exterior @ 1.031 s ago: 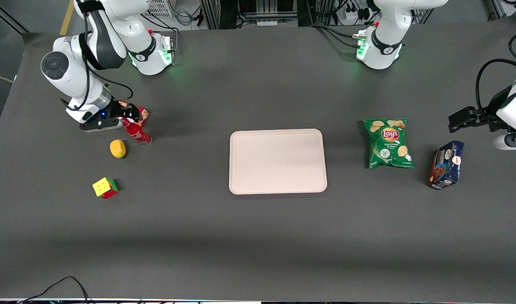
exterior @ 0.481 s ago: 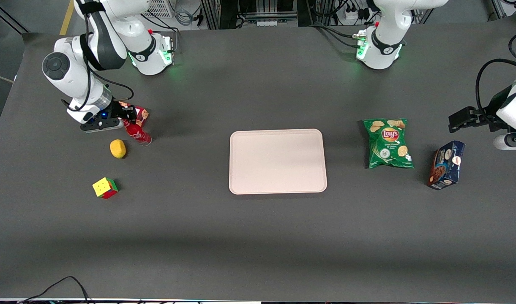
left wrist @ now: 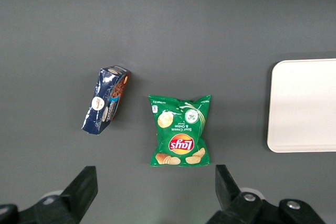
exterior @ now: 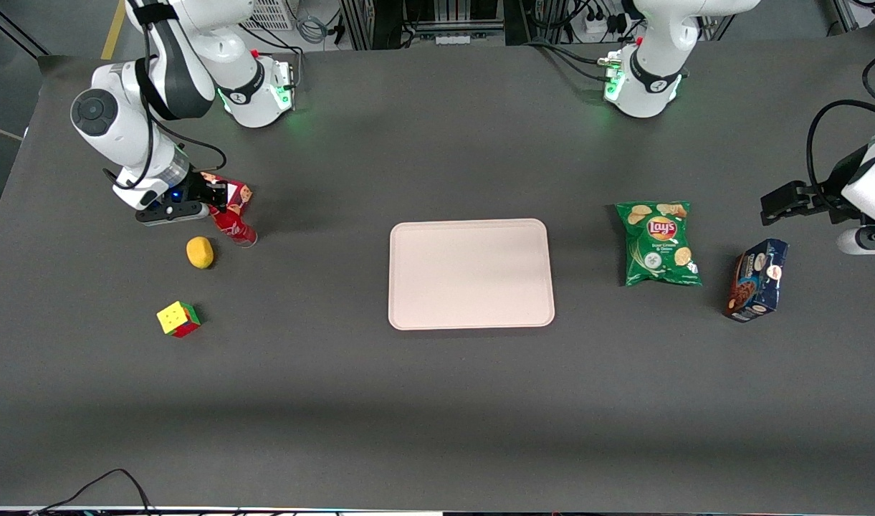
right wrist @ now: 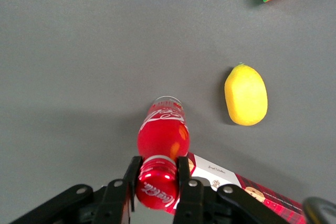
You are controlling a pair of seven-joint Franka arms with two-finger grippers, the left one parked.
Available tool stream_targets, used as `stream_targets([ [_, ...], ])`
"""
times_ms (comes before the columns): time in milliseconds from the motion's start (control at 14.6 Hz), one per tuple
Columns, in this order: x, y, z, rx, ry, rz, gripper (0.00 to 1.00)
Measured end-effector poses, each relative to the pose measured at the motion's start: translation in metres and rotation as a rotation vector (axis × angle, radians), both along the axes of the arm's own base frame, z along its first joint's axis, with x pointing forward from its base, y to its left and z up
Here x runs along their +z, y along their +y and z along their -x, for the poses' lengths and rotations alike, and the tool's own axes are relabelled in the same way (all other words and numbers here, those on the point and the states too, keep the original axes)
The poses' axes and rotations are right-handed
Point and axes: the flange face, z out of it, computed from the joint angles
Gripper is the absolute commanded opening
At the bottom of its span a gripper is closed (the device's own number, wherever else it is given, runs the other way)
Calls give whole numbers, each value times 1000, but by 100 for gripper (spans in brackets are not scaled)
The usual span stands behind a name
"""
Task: Place coke bottle on tray
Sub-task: 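Lower the open right gripper around the bottle's neck, then close the right gripper on the bottle and lift it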
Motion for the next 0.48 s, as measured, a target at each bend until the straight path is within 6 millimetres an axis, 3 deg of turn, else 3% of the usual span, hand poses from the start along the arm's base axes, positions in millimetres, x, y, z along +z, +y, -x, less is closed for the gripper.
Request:
stream_targets([
  [275, 1, -1, 0, -2, 10, 1, 0],
  [481, 25, -3, -5, -8, 27, 3, 0],
])
